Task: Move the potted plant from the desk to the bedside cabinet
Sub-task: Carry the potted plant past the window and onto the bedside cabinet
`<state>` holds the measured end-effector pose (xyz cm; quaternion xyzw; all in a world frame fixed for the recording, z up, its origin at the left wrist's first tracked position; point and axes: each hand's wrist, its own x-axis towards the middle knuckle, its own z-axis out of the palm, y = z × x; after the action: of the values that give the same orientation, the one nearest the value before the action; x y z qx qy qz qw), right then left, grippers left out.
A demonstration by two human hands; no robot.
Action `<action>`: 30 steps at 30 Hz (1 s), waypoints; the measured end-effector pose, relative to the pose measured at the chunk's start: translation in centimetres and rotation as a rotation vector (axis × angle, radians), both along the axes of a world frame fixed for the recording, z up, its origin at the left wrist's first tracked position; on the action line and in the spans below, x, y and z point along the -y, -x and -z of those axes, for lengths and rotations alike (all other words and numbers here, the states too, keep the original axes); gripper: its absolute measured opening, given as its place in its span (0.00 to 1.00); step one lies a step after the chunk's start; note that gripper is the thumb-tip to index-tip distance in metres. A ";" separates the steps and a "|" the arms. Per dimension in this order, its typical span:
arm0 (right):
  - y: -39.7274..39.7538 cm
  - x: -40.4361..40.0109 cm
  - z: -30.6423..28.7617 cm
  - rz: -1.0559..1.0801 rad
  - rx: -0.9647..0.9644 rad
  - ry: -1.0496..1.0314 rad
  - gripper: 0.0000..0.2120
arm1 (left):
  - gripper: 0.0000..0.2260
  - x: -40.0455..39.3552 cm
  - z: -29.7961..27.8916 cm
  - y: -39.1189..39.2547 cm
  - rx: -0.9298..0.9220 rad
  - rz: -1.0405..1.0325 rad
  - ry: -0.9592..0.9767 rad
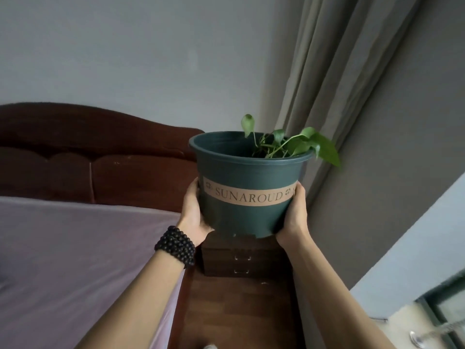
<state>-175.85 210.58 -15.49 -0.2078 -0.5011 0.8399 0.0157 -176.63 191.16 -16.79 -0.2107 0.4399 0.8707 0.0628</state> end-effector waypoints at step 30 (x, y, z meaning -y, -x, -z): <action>43.8 -2.4 24.9 -0.019 0.434 0.014 0.26 | 0.30 -2.9 19.9 43.5 0.393 0.073 0.106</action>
<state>-219.64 212.93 -40.35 -0.3791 -0.4887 0.7792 -0.1020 -220.12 194.08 -36.65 -0.3632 0.4720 0.7856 0.1678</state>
